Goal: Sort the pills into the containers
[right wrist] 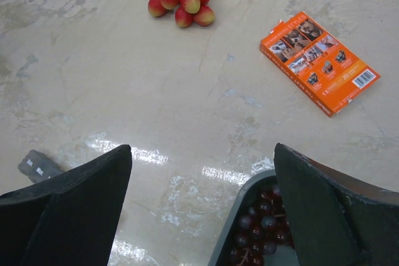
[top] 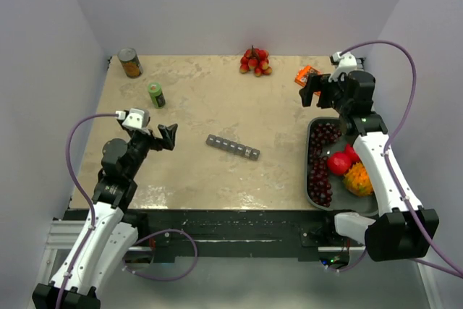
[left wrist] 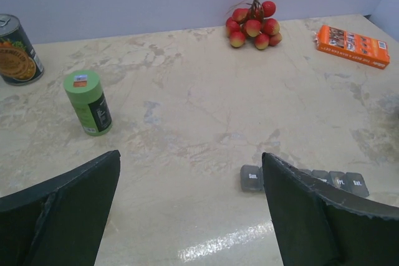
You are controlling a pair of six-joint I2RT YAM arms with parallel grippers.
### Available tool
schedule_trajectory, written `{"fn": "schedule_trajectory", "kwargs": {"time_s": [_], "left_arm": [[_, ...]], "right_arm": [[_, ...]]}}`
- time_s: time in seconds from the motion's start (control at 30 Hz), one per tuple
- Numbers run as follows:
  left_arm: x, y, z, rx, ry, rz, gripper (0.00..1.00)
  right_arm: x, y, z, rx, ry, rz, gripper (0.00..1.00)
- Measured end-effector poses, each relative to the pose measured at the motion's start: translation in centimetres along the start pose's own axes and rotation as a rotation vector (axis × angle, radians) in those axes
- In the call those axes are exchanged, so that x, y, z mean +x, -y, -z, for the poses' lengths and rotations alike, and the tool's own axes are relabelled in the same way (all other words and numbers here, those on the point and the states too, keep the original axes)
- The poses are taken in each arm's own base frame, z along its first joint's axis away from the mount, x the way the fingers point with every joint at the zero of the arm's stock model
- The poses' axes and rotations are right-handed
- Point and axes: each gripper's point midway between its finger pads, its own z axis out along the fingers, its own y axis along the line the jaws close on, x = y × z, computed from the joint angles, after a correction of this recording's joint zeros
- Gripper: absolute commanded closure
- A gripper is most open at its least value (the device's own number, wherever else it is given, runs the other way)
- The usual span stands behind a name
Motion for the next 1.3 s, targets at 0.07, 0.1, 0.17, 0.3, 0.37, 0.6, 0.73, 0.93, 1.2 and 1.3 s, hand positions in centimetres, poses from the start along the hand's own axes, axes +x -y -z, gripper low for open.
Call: {"fn": "schedule_trajectory", "kwargs": {"time_s": [0.07, 0.1, 0.17, 0.3, 0.37, 0.6, 0.73, 0.93, 1.2, 1.3], "left_arm": [[0.0, 0.4, 0.0, 0.019, -0.002, 0.000, 0.00], [0.1, 0.6, 0.0, 0.030, -0.003, -0.001, 0.00], [0.1, 0.8, 0.0, 0.043, -0.007, -0.001, 0.00], [0.3, 1.2, 0.0, 0.061, -0.011, 0.000, 0.00], [0.3, 1.2, 0.0, 0.066, -0.012, 0.000, 0.00], [0.6, 1.4, -0.2, 0.077, -0.024, 0.001, 0.00], [0.9, 1.4, -0.3, 0.077, -0.036, 0.003, 0.00], [1.1, 1.4, -0.4, 0.077, -0.043, 0.004, 0.00], [1.5, 1.4, -0.5, 0.075, -0.059, 0.009, 0.01], [1.5, 1.4, -0.5, 0.075, -0.059, 0.009, 0.01]], "right_arm": [[0.0, -0.2, 0.0, -0.019, -0.004, 0.026, 0.01], [0.2, -0.8, 0.0, -0.057, -0.012, 0.055, 0.01], [0.6, -2.1, 0.1, -0.158, -0.039, 0.161, 0.01], [3.3, -7.1, 0.3, -0.425, -0.117, 0.403, 0.01], [5.3, -9.8, 0.5, -0.546, -0.157, 0.483, 0.01], [13.1, -16.7, 1.0, -0.864, -0.330, 0.676, 0.01], [16.1, -18.6, 0.0, -0.882, -0.410, 0.739, 0.01], [18.6, -20.6, -2.7, -0.830, -0.484, 0.815, 0.03], [22.3, -22.5, -6.0, -0.753, -0.592, 0.867, 0.13], [23.3, -22.4, -7.1, -0.725, -0.622, 0.875, 0.13]]}}
